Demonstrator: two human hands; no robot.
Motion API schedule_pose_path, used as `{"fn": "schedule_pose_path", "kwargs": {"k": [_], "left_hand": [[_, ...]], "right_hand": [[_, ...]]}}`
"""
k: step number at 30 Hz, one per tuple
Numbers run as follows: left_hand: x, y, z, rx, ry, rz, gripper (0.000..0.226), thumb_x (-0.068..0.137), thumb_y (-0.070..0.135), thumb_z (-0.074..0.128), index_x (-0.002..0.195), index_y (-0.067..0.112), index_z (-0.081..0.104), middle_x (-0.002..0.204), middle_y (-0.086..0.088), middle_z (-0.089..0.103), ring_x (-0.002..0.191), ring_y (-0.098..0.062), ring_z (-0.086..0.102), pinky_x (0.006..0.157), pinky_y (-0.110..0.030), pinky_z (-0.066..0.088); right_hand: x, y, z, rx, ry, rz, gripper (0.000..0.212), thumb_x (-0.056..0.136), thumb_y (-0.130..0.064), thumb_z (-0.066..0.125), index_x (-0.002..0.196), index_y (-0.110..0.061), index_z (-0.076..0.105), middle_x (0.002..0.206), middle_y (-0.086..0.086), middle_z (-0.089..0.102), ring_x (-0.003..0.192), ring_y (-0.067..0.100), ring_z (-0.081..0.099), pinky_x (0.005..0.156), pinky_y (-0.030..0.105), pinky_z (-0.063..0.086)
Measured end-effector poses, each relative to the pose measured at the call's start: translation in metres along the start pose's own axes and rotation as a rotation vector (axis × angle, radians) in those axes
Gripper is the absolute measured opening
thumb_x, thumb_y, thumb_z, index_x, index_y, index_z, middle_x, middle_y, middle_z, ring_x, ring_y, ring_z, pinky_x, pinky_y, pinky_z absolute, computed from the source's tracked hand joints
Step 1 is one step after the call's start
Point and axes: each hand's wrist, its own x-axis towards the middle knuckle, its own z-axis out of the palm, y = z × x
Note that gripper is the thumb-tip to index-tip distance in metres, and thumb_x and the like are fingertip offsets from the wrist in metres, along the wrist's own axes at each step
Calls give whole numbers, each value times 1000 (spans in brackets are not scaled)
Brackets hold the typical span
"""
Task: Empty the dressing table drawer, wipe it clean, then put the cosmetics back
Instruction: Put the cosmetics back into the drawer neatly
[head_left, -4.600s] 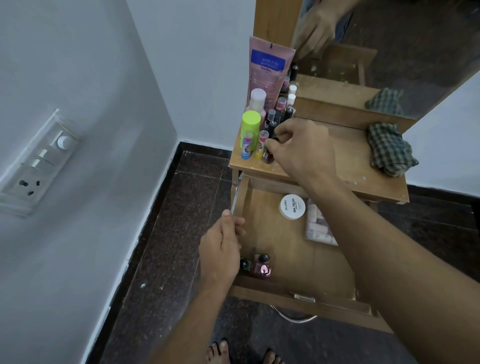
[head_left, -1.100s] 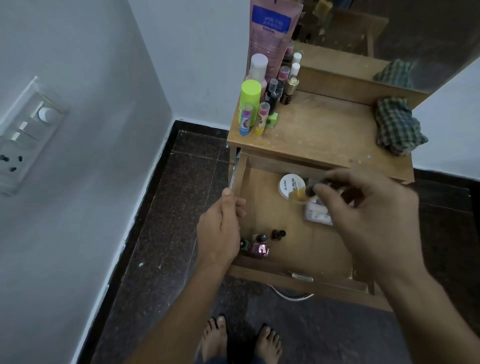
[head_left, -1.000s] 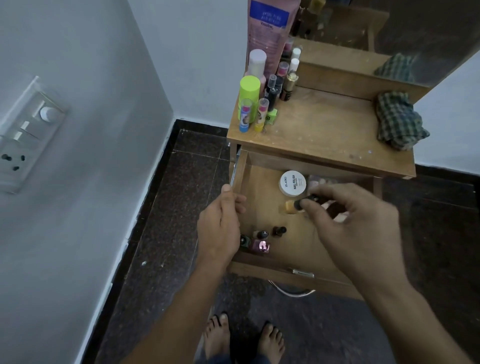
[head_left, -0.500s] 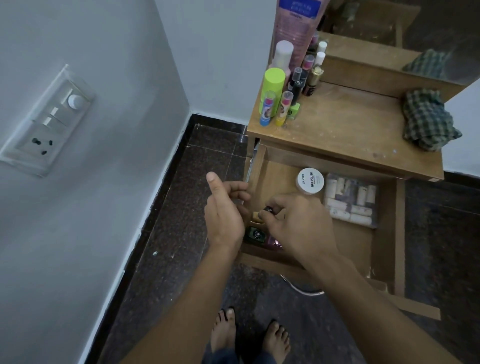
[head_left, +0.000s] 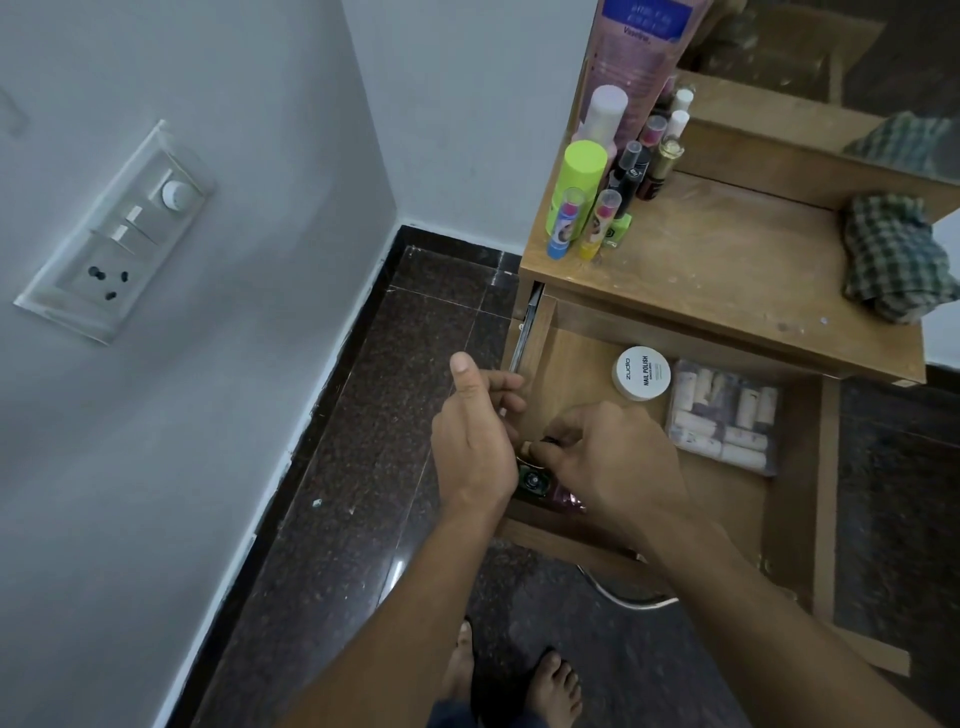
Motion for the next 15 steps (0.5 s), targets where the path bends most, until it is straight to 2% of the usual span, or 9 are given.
{"fn": "schedule_pose_path", "kwargs": {"k": [4,7,9,12,15], "left_hand": [[0,-3,0,-4,-2,8,80,98,65,5,87,25,73,76,5,71,61,-7,62,65,-27,47],[-1,-2,0,-4,-6,16,78,98,64,6,86,26,73,76,5,71,59,-8,62,63,-24,46],[-1,-3,0,4,-5,28,77,100,63,6,85,26,72,75,4,71,58,-7,62,61,-19,46],[-1,-4,2,8,-9,50,76,99,63,8,86,25,72,74,4,70,58,-6,61,58,-12,44],[-3,-3,3,22,-19,85,76,98,64,8,88,25,73,73,6,70,59,-6,62,58,-11,44]], "right_hand": [[-3,1,-7,17,-47,-46,24,87,-51,72,96,-29,77,88,-11,74,87,11,68,74,35,58],[1,1,-22,67,-4,-51,22,86,-47,73,95,-27,77,88,-12,75,84,11,69,78,39,59],[11,-1,-38,80,107,-86,20,87,-45,71,95,-28,78,89,-12,75,83,10,69,78,39,60],[33,-11,-77,167,365,-121,20,90,-39,70,105,-28,77,94,-11,74,84,11,67,77,37,58],[60,-28,-112,179,579,-152,17,90,-36,69,102,-27,76,89,-9,72,77,13,63,66,31,50]]}}
